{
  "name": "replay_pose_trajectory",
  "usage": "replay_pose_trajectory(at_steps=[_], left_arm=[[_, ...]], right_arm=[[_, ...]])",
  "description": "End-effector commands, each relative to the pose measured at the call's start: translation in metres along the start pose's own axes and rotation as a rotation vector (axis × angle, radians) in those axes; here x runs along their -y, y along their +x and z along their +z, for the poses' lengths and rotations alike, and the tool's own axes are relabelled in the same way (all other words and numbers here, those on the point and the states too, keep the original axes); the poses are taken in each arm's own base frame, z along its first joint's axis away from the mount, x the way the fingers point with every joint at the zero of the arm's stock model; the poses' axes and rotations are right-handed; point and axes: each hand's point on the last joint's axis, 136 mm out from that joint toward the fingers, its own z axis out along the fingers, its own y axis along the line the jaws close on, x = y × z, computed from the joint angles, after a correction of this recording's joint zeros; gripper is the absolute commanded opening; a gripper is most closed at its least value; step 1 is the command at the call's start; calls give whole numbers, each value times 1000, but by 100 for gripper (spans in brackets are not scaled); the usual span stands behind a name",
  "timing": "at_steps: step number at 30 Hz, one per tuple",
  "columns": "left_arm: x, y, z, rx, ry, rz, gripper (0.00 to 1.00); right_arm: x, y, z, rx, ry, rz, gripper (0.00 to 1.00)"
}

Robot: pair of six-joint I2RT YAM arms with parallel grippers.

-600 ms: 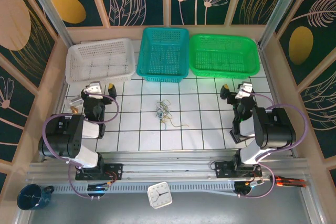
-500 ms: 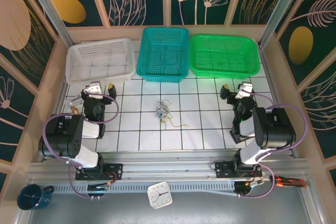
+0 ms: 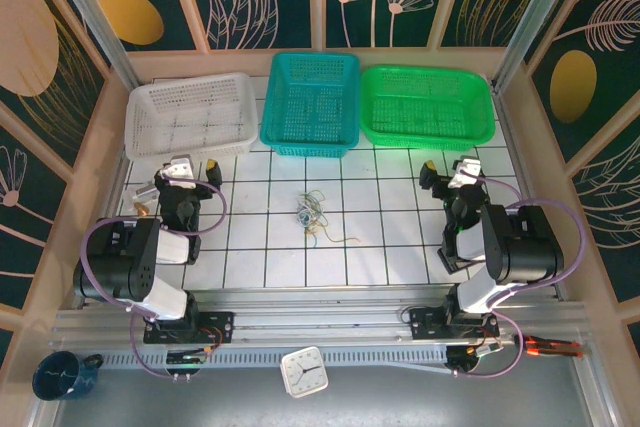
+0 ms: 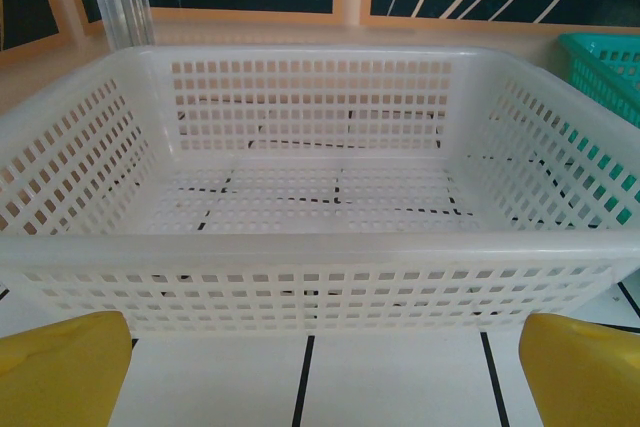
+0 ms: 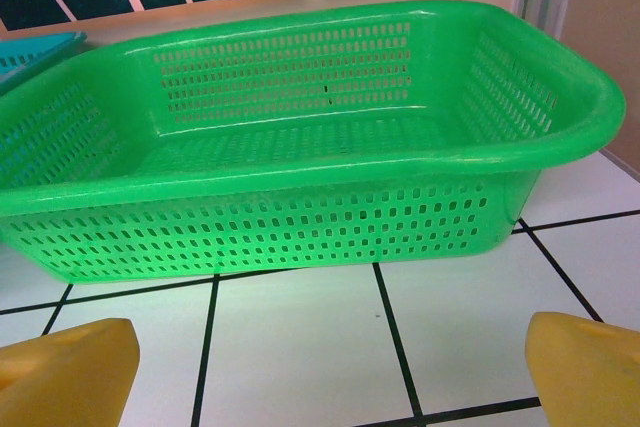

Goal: Untangle the cables

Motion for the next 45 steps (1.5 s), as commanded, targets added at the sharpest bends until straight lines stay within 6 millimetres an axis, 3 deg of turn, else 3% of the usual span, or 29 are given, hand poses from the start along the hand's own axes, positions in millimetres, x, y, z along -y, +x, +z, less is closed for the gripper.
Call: replay_pose_trajectory(at_steps=[1, 6, 11, 21, 30, 34, 38, 42, 45], left_arm=[[2, -9, 0, 38, 16, -4, 99], [1, -10, 0, 40, 9, -9, 99], [-15, -11, -1, 49, -80, -45, 99], [-17, -13, -3, 58, -93, -52, 99], [-21, -38, -9, 69, -120, -64, 99], [-20, -56, -16, 76, -113, -101, 99], [-7, -77, -26, 87, -31, -170, 99], [11, -99, -33, 75, 75, -238, 99], [20, -112, -38, 61, 129, -307, 99]], right_arm=[[2, -13, 2, 46, 9, 11, 99], [1, -13, 2, 46, 8, 13, 99], [2, -14, 2, 47, 9, 14, 99], [5, -18, 0, 57, 26, 20, 99], [14, -48, -17, 113, 92, 46, 99], [20, -76, -26, 154, 138, 102, 99], [30, -107, -23, 104, 212, 226, 99], [34, -118, -22, -4, 262, 412, 99], [22, -130, -19, -72, 199, 448, 99]])
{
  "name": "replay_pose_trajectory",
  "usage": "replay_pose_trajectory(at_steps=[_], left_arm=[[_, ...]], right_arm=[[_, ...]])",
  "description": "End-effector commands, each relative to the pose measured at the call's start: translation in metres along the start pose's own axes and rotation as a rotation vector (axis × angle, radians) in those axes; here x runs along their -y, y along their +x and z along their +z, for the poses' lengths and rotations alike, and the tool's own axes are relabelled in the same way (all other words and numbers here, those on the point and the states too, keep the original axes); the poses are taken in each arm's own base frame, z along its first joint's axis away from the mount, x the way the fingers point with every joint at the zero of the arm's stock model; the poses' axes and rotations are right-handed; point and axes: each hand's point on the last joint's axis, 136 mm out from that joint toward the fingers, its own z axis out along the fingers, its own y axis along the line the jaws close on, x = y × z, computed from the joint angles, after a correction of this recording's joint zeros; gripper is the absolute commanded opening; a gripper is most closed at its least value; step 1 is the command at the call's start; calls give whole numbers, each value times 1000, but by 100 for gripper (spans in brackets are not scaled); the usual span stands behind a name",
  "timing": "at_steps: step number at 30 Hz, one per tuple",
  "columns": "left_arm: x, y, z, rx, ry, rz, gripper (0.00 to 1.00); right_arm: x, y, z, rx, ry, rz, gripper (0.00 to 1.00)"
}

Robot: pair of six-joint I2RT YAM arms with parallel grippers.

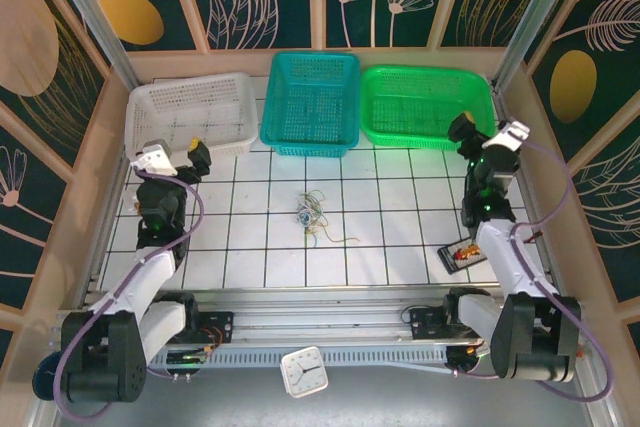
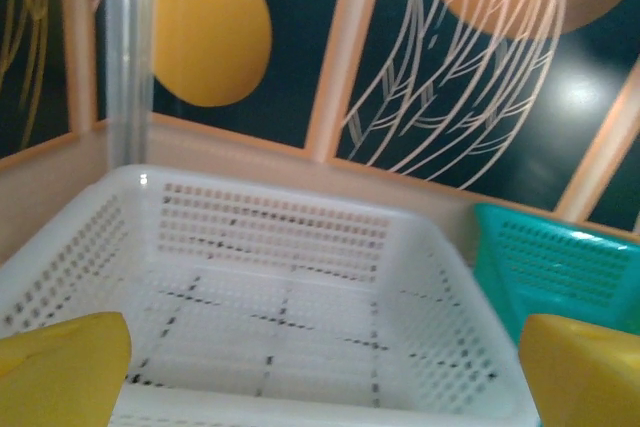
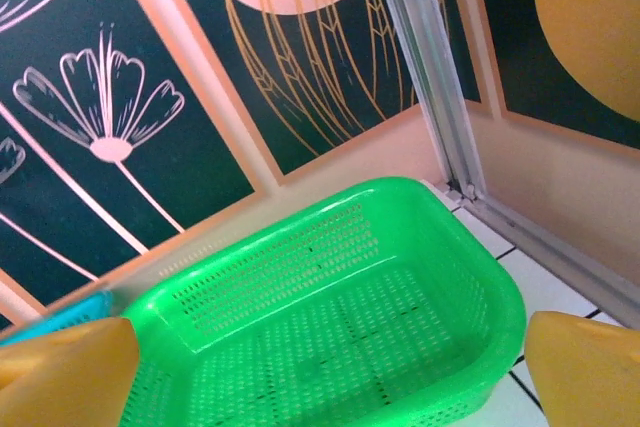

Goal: Untangle the cables

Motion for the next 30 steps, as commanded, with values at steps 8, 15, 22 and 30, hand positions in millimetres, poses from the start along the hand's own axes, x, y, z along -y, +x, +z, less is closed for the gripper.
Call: replay_pose_trajectory(at_steps=[8, 15, 22, 30], left_arm=[[47, -4, -5, -201, 176, -239, 99], [96, 26, -18, -329, 272, -276, 99], [143, 76, -37, -485, 353, -262, 99], [161, 98, -49, -538, 387, -248, 99]], right_arm=[[-45, 65, -37, -431, -210, 138, 91], [-90, 129, -91, -634, -280, 163, 81], [-106, 203, -151, -804, -258, 212, 77], [-113, 260, -208, -958, -196, 281, 72]])
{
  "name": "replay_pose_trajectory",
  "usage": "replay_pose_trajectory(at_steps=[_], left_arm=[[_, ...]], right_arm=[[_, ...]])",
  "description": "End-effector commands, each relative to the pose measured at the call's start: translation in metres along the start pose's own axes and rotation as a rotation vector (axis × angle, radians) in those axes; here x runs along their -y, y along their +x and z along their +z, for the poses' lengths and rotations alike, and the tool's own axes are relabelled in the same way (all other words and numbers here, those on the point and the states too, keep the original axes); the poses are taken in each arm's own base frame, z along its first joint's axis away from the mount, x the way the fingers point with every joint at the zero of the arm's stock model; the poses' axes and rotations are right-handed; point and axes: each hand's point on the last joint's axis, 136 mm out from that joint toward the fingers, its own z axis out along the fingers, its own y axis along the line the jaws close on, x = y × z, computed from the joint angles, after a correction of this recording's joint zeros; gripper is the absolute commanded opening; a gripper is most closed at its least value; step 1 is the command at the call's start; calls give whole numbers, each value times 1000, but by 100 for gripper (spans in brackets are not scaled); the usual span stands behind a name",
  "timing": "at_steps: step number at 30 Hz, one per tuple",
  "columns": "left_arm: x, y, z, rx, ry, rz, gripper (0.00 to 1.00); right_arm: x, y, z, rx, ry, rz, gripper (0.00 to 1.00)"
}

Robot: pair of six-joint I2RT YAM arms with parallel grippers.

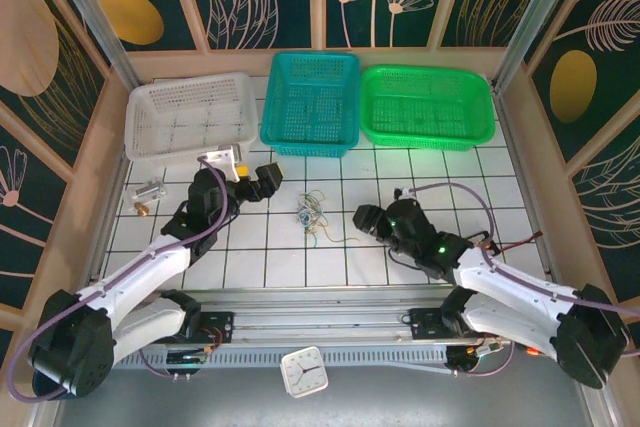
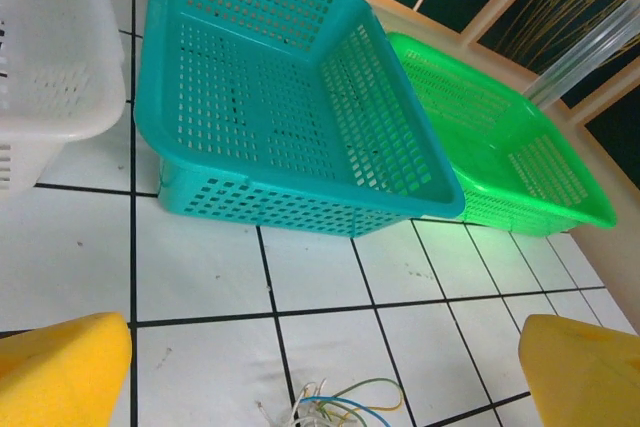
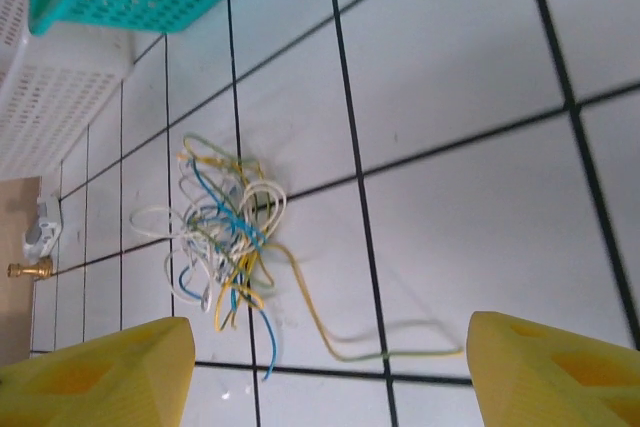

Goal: Untangle the cables

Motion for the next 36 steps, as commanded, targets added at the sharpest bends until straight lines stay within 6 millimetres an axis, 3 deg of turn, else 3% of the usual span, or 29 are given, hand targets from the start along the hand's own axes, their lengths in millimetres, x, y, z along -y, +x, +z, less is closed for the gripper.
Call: replay_pose_trajectory(at_steps=[1, 7, 12, 25, 36], left_arm=[[-1, 4, 2, 3, -10, -16, 99], [0, 2, 3, 12, -10, 6, 99], [-1, 1, 2, 22, -11, 12, 99], [0, 3, 1, 33, 11, 30, 99], [0, 8, 7, 10, 16, 24, 99]], right_arm=[[4, 13, 4, 23, 57, 115, 72], [0, 46, 15, -40, 94, 148, 71], [-2, 59, 28, -66, 100, 165, 67], [-8, 55, 41, -50, 90, 198, 51], [-1, 59, 48, -68, 97, 228, 48]])
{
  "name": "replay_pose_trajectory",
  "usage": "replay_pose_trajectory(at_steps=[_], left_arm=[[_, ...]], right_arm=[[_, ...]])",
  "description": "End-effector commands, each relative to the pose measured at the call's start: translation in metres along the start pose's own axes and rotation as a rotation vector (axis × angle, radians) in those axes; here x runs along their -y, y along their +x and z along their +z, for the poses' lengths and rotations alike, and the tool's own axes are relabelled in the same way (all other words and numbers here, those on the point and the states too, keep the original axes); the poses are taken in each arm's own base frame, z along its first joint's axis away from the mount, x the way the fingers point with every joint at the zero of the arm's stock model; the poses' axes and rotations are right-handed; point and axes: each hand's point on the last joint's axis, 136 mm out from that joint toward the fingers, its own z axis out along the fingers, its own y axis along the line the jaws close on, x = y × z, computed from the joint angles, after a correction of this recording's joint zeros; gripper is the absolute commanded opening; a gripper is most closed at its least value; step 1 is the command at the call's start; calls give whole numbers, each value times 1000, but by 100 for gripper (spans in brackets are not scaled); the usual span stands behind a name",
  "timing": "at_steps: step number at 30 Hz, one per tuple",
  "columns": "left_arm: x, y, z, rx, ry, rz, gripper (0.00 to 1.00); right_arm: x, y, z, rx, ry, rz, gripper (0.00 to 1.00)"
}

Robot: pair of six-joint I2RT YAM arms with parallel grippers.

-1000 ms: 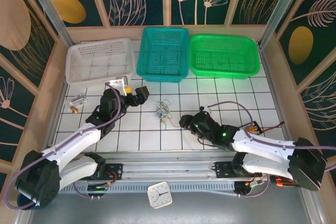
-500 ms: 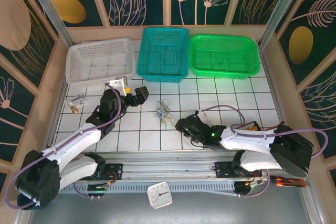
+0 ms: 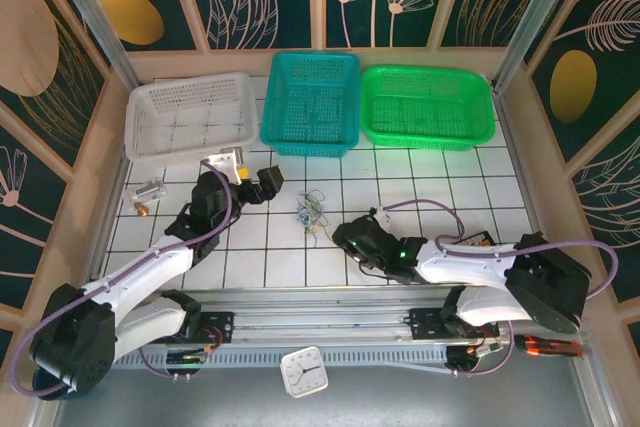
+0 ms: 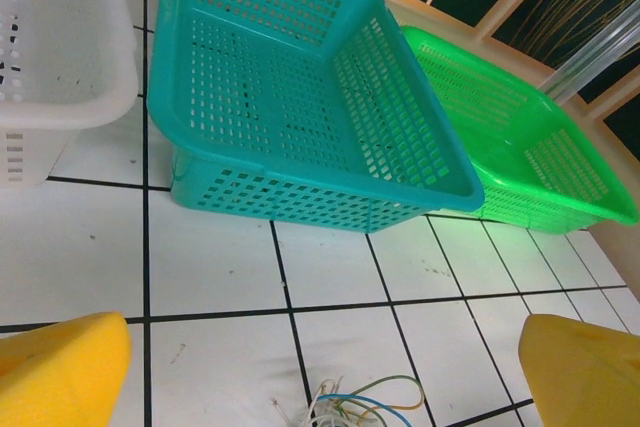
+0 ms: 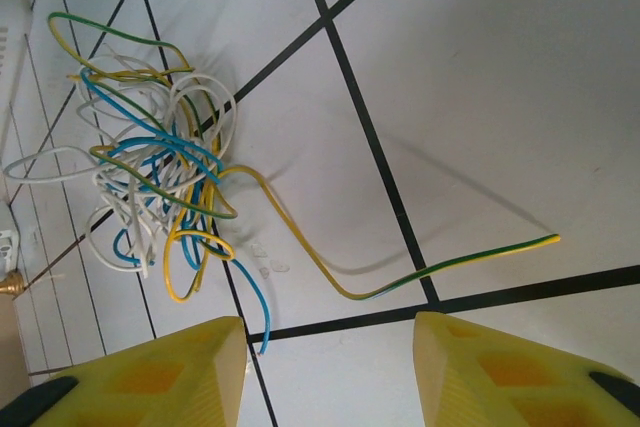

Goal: Untangle the cables

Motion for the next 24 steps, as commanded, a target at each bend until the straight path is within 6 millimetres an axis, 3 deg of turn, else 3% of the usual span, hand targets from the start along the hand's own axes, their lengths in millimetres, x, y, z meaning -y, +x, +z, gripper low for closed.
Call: replay_pose_trajectory(at_steps=[1, 7, 15, 24], left_arm=[[8, -2, 2, 9, 34, 7, 99], [8, 0, 6, -1, 34, -2, 99], [8, 3, 9, -16, 39, -7, 99], [9, 5, 10, -28, 45, -22, 99]], right_arm=[[-3, -4, 3, 16, -8, 31, 48], [2, -3, 5, 14, 3, 37, 46], [10, -16, 8, 48, 13, 57, 38], [6, -16, 15, 25, 11, 49, 37]])
